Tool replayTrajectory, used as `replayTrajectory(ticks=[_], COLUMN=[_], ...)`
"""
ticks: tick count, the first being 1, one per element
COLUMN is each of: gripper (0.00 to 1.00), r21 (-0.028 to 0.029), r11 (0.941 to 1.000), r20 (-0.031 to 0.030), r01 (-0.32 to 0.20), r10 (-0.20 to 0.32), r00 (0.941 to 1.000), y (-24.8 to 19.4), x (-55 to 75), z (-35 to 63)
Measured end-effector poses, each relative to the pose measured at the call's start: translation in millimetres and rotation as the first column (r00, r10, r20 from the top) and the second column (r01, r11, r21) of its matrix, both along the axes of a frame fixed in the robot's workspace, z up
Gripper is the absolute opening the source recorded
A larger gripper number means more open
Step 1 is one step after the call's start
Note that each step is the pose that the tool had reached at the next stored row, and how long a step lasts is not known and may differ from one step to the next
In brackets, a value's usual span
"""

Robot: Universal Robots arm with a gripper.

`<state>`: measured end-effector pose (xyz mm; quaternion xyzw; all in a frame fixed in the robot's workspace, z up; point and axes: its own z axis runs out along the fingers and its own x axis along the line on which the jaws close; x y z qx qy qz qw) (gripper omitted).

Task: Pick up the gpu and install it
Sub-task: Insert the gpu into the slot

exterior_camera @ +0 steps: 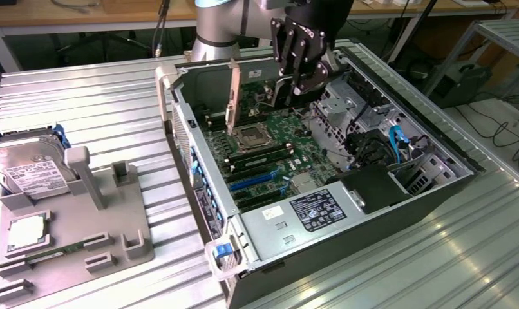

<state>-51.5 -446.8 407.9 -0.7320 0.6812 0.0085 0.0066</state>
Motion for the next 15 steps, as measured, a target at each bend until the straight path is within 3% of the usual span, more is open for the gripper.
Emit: replayTrajectory(ticks=[15], gripper=[0.27], r21=[0.0010], r11=[1.0000], r20=[0.0000], r01=[0.000], r10=[0.000], r00=[1.0000], y=[0.0], x=[0.0], z=[-8.0])
